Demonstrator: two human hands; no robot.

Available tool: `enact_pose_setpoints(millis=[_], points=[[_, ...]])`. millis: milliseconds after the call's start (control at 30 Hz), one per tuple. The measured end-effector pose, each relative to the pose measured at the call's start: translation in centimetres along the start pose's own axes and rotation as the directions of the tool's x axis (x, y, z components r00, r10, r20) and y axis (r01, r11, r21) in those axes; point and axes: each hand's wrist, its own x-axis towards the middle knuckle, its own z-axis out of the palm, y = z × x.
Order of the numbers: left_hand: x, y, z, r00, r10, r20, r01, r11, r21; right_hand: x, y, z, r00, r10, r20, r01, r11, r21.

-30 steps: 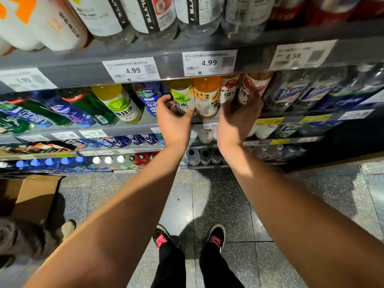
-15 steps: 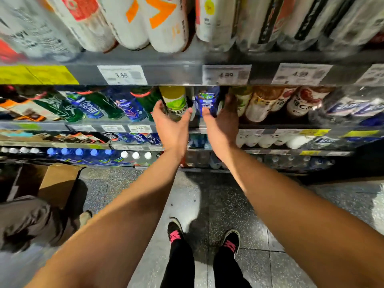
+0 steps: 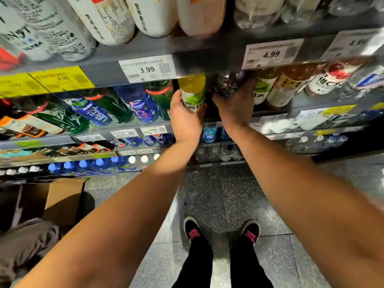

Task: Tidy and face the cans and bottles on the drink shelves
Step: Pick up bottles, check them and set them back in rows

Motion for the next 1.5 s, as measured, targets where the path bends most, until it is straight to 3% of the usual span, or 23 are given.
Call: enact_pose_setpoints(millis=[167, 367, 467, 900, 1100, 1167, 1233, 1333, 1400, 1500], points=[[0.2, 0.5, 0.5, 0.999, -0.043, -0.024, 0.043, 0.999, 0.005, -3.0, 2.0, -2.2, 0.998, 0.038, -0.045, -0.031, 0.987, 0.155], [0.1, 2.4, 2.0, 0.981, -0.119, -0.151, 0.124, 0.992, 0.026, -4.5, 3.5, -5.7, 0.981, 0.074, -0.181, -0.01, 0.944, 0.331], [0.2, 2.9, 3.1, 0.967, -0.162, -0.199, 0.18, 0.981, 0.072, -5.2, 4.2, -7.7, 0.986, 0.059, -0.154, 0.006, 0.921, 0.389], [-2.2, 5.5, 9.3, 0.976, -0.202, 0.079, 0.194, 0.977, 0.094, -3.6, 7.2, -13.2, 1.0, 0.014, -0.024, -0.002, 0.899, 0.437], [-3.3, 5.0, 7.1, 0.953, -0.225, 0.204, 0.227, 0.974, 0.016, -3.6, 6.9, -13.8, 1.0, 0.0, 0.02, -0.008, 0.926, 0.378], [-4.0, 4.5, 4.8, 0.981, -0.17, 0.09, 0.166, 0.985, 0.052, -3.9, 6.5, -13.6, 0.999, -0.013, 0.046, -0.006, 0.92, 0.391], [-4.5, 3.9, 2.1, 0.989, -0.076, -0.124, 0.09, 0.99, 0.11, -4.4, 5.9, -13.4, 0.998, -0.02, 0.066, -0.01, 0.906, 0.422], [-4.2, 3.4, -1.2, 0.904, -0.018, -0.427, 0.078, 0.989, 0.122, -5.3, 4.6, -12.9, 0.993, -0.08, 0.086, 0.035, 0.902, 0.429], [-3.1, 3.2, -2.3, 0.871, -0.035, -0.49, 0.1, 0.989, 0.106, -5.9, 3.9, -12.4, 0.989, -0.109, 0.098, 0.059, 0.91, 0.411], [-1.2, 2.6, -2.7, 0.894, -0.105, -0.436, 0.164, 0.981, 0.099, -6.8, 3.5, -11.4, 0.986, -0.126, 0.106, 0.08, 0.928, 0.363]])
